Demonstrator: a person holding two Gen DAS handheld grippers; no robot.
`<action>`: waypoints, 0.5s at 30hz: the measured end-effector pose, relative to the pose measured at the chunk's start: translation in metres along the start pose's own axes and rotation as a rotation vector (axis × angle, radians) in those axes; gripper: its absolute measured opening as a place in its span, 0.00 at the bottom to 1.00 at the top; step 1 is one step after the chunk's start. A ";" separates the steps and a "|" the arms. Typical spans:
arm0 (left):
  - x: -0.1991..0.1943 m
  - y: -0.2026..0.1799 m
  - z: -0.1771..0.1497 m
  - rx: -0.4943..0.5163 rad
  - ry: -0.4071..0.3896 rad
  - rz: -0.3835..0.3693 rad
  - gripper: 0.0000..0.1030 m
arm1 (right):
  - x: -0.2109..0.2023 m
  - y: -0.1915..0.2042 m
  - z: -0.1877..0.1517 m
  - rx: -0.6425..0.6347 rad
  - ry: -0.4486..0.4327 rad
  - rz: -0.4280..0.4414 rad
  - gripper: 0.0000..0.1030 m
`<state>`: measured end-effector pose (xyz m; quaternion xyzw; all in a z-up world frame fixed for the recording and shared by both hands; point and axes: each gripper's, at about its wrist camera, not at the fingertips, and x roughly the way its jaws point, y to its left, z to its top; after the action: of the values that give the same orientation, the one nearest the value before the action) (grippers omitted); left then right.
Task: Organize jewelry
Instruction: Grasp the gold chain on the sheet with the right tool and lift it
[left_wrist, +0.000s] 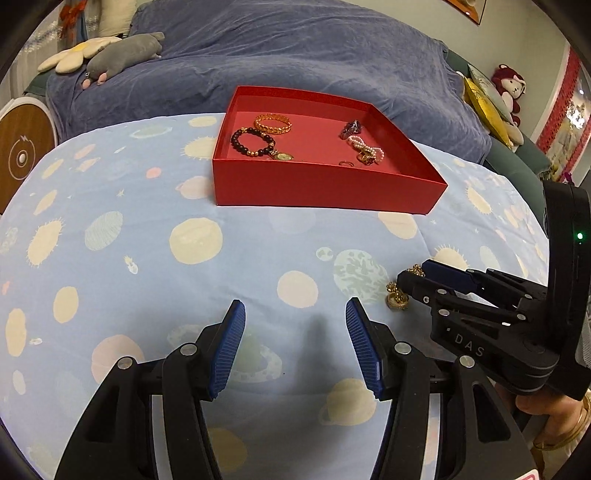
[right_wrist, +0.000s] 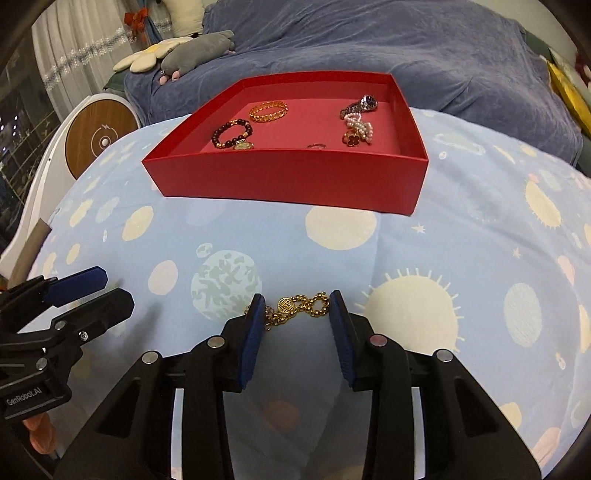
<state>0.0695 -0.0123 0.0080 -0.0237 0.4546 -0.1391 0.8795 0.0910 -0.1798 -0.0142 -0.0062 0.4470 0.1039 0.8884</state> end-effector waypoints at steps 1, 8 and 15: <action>0.001 0.000 0.000 -0.001 0.002 0.002 0.53 | 0.000 -0.002 0.000 -0.001 0.006 -0.009 0.22; 0.006 -0.005 -0.001 0.003 0.012 -0.029 0.53 | -0.003 -0.022 0.002 0.063 0.024 0.000 0.06; 0.016 -0.033 -0.002 0.062 0.022 -0.106 0.53 | -0.036 -0.037 0.007 0.100 -0.044 0.020 0.03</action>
<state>0.0693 -0.0479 0.0000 -0.0189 0.4580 -0.1996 0.8660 0.0821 -0.2216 0.0156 0.0452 0.4319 0.0905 0.8962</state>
